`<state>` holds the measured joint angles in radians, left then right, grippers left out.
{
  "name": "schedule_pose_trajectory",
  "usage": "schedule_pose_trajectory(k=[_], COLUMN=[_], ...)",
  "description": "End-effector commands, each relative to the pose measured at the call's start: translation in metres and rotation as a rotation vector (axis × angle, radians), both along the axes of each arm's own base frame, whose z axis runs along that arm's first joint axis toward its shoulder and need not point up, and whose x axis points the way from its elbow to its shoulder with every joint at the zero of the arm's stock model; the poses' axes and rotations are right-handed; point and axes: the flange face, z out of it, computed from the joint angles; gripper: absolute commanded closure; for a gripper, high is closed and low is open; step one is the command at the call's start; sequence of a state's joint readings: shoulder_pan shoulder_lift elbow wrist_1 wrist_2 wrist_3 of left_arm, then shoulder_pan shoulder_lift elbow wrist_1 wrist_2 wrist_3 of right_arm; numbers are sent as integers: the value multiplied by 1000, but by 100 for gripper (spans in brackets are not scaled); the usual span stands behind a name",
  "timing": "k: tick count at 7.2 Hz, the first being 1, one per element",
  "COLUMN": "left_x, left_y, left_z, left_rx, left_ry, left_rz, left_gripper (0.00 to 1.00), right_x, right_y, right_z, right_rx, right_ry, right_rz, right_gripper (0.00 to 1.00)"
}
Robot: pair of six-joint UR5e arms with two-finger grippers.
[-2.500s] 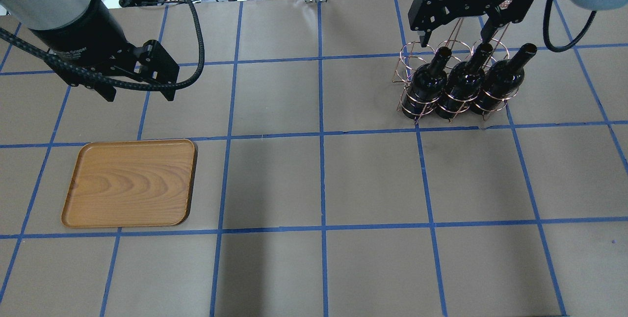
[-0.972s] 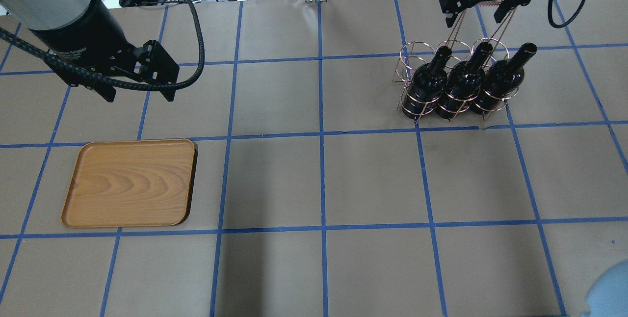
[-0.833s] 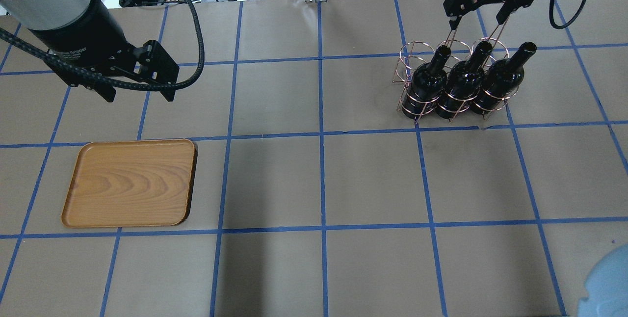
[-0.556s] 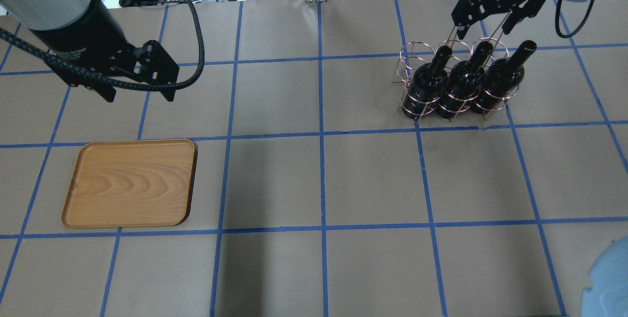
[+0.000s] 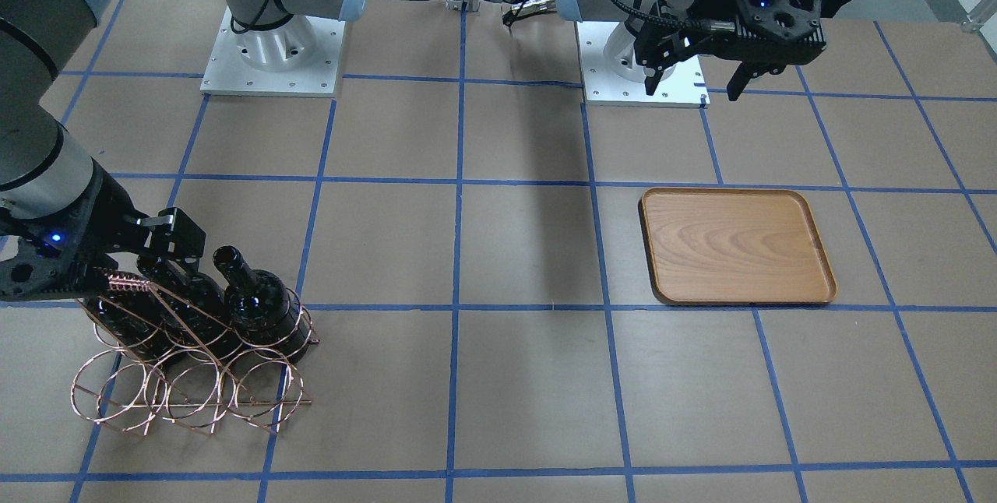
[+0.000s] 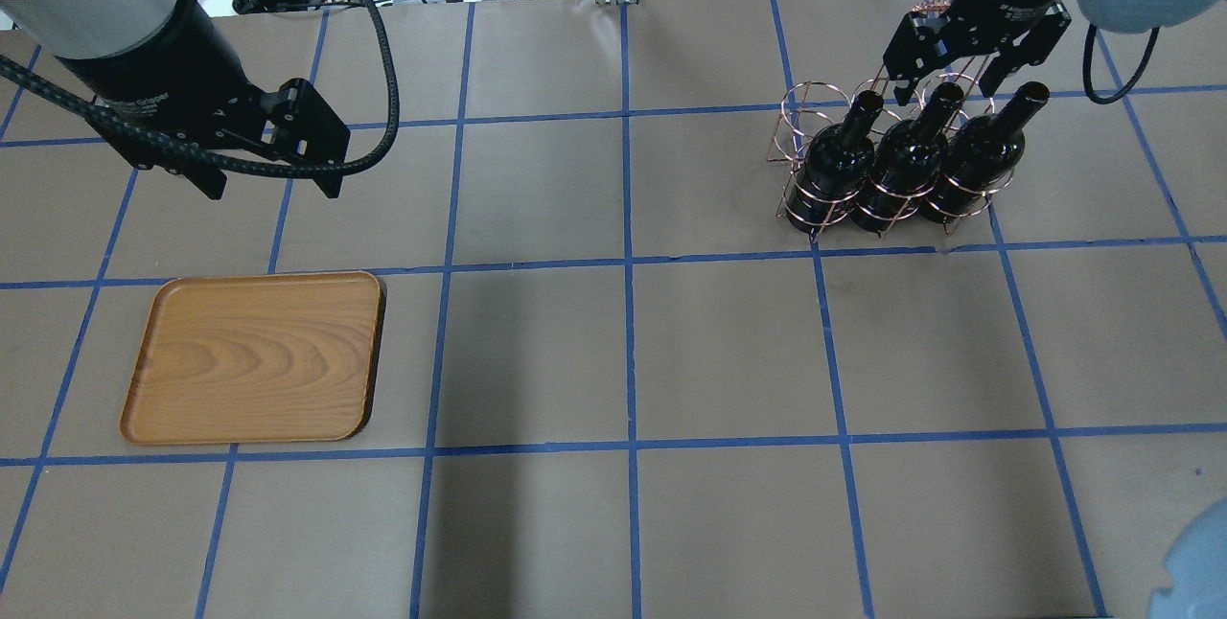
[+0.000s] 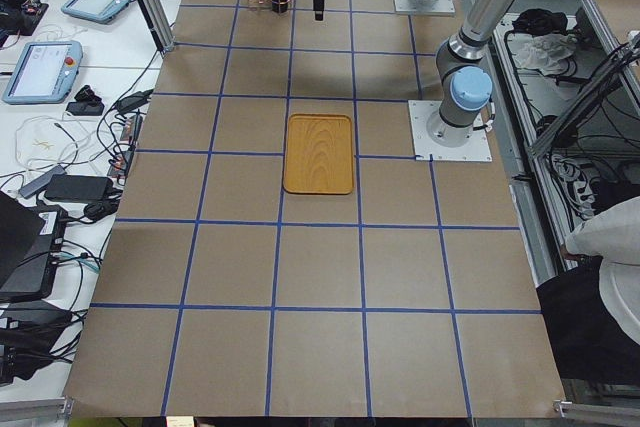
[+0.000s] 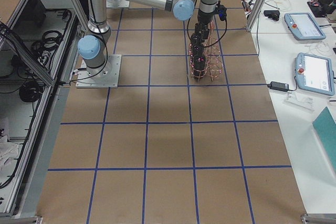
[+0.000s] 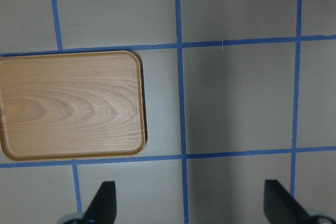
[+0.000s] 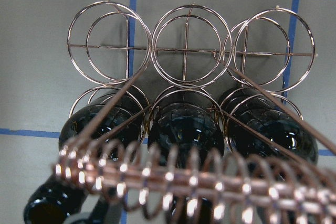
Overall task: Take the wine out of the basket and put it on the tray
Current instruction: 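Close the right gripper on the middle bottle's neck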
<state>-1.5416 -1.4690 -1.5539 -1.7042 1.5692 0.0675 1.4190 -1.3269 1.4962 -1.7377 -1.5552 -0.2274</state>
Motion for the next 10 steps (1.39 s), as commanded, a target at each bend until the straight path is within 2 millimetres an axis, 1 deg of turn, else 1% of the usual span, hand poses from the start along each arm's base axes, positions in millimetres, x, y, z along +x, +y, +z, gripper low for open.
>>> schedule_pose_trajectory(k=[1,2,3,4,7,8,9,10], left_x=[0,0,0,0,0,0,0,0], left_y=[0,0,0,0,0,0,0,0], left_z=[0,-1,-1,0,0,0,0,0], left_rx=[1,2,2,1,-1,1,-1,-1], left_ry=[0,0,0,0,0,0,0,0], left_rz=[0,0,0,0,0,0,0,0], left_gripper=[0,0,0,0,0,0,0,0], right_x=[1,1,1,1,0,-1,-1,-1], right_y=[5,5,4,4,1,0,-1,-1], right_z=[-2,-5,-9,-11,-9,-11,-11,-12], right_rx=[0,5,11,15,-12,-7,-7,-4], right_ry=[-1,-2,-5,-4,-1,1,0,1], right_rz=[3,6,15,13,27,26,24,24], right_gripper=[9,13,23,36,42,57,62,69])
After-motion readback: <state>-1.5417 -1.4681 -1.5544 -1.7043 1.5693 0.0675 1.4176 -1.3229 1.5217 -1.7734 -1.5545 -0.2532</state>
